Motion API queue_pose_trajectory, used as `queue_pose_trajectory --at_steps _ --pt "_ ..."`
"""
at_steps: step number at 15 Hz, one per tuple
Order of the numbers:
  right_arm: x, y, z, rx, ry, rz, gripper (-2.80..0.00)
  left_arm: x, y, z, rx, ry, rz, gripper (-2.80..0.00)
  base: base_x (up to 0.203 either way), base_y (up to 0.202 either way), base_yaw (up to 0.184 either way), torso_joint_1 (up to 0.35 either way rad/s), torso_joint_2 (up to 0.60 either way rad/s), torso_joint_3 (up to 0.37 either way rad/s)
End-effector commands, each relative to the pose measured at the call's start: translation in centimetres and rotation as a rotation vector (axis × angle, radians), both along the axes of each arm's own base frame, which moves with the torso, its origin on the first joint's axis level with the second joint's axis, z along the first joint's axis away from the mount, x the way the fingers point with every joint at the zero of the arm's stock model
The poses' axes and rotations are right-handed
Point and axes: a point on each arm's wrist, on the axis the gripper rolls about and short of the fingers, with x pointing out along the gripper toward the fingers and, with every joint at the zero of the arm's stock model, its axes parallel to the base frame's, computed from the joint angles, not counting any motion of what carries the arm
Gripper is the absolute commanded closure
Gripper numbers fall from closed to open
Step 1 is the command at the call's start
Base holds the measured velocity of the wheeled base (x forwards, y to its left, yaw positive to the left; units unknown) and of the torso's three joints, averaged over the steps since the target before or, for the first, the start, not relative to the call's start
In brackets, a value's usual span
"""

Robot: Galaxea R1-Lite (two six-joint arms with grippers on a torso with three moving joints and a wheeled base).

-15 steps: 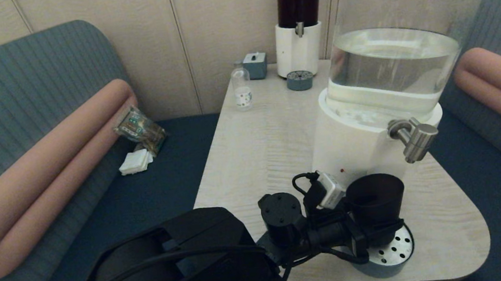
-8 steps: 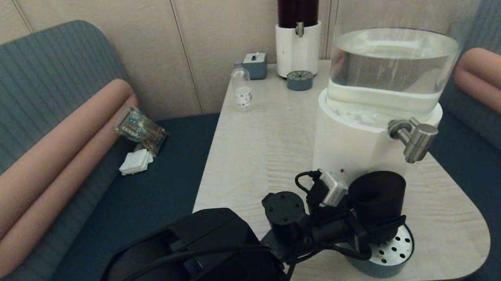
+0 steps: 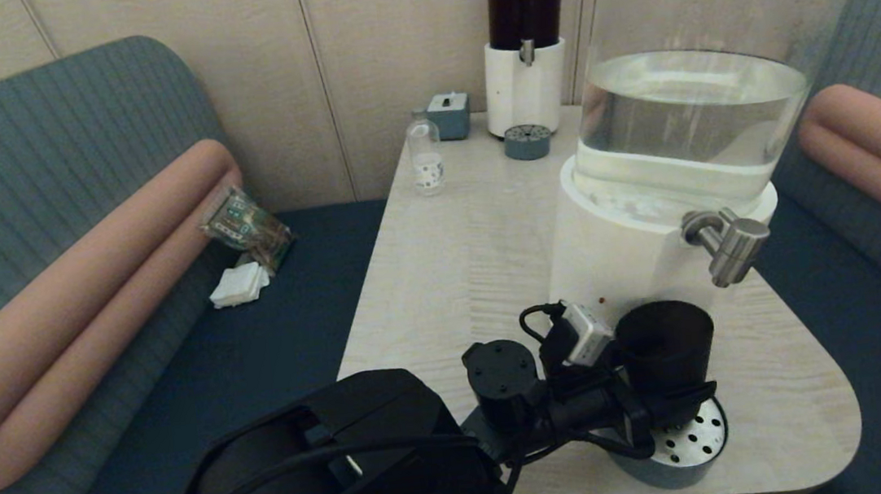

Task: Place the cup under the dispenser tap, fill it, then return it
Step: Place it under the water dispenser

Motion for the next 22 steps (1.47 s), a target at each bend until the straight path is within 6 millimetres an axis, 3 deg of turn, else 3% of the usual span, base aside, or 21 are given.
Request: queue_pose_trajectory --at_steps 1,11,22 --pt "0.0 0.0 0.0 -0.001 0.000 -0.001 0.00 -0.2 0.0 -0.5 0.009 0.010 -0.006 -2.80 0.000 0.000 0.000 0.000 0.00 0.000" --pt "0.0 0.0 0.0 -0.001 0.000 0.001 0.00 -0.7 -0.3 -0.1 0.005 0.008 -0.019 -2.80 0.000 0.000 0.000 0.000 0.00 0.000" --pt "0.0 0.0 0.0 0.000 0.000 0.001 0.00 -1.6 1.2 0.5 0.039 0.033 -0.001 -2.80 0.000 0.000 0.000 0.000 0.00 0.000"
